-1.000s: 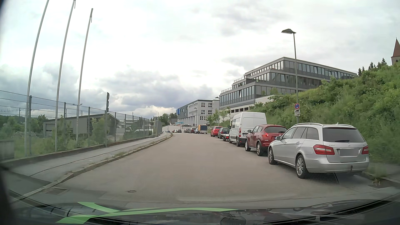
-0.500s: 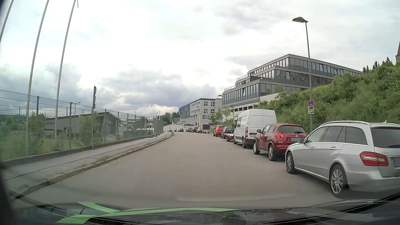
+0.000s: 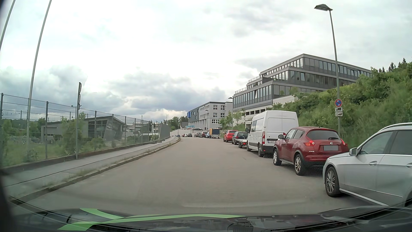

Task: Follow the waypoints while adhering to traffic rules and regulations

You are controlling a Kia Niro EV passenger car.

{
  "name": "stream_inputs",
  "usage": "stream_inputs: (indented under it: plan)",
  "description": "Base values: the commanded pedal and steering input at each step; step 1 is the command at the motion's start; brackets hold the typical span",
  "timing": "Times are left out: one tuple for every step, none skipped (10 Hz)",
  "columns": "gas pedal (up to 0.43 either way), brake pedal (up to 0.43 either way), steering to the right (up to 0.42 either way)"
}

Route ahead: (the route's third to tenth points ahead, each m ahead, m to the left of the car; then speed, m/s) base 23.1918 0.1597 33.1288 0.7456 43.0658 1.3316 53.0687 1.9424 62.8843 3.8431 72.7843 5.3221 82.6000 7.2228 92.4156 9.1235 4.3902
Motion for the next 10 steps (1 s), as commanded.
stream_inputs:
  plan:
    - [0.059,0.0,-0.015]
    - [0.059,0.0,-0.009]
    - [0.059,0.0,-0.004]
    - [0.059,0.0,0.0]
    - [0.059,0.0,-0.001]
    - [0.059,0.0,-0.004]
    - [0.059,0.0,-0.004]
    - [0.059,0.0,-0.004]
    - [0.059,0.0,-0.005]
    - [0.059,0.0,-0.007]
